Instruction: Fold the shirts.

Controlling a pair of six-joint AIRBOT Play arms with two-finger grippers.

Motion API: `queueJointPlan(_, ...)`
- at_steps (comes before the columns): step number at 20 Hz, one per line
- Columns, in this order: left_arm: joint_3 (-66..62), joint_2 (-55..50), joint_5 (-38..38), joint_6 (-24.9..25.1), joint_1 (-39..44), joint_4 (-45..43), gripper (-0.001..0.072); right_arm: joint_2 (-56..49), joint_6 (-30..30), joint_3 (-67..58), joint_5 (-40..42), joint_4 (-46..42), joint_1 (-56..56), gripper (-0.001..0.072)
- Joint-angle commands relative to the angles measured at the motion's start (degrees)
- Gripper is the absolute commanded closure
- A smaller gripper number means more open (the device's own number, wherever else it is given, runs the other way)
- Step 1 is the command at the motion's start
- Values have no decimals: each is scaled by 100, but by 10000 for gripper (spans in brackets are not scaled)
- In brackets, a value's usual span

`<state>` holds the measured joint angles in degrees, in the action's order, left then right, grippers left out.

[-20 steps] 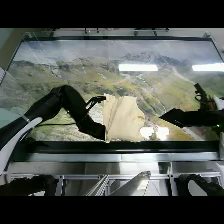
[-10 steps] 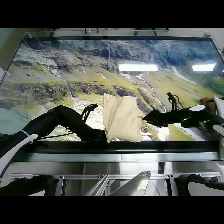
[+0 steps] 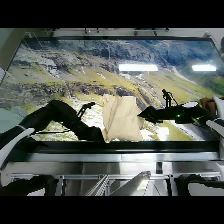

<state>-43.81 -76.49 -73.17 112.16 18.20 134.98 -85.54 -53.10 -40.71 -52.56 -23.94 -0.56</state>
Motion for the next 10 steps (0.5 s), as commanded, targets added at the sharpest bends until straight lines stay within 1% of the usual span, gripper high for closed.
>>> queueJointPlan(1, 629, 866, -527, 330, -1034, -17, 10, 94, -4, -22, -221, 17, -262, 280)
queueJointPlan(5, 1471, 1805, -326, 699, -2474, 90, 11, 125, -4, -28, -319, 22, -603, 280)
queueJointPlan(6, 1620, 1858, -339, 831, -2691, 269, 11, 125, -4, -28, -278, 22, -599, 280)
queueJointPlan(8, 1792, 1742, -350, 1093, -2815, 660, 12, 125, -4, -28, -192, 35, -570, 280)
queueJointPlan(9, 1790, 1567, -356, 1213, -2769, 798, 90, 125, -4, -26, -179, 70, -557, 280)
queueJointPlan(10, 1742, 1327, -341, 1255, -2640, 887, 318, 125, -4, -26, -175, 70, -553, 280)
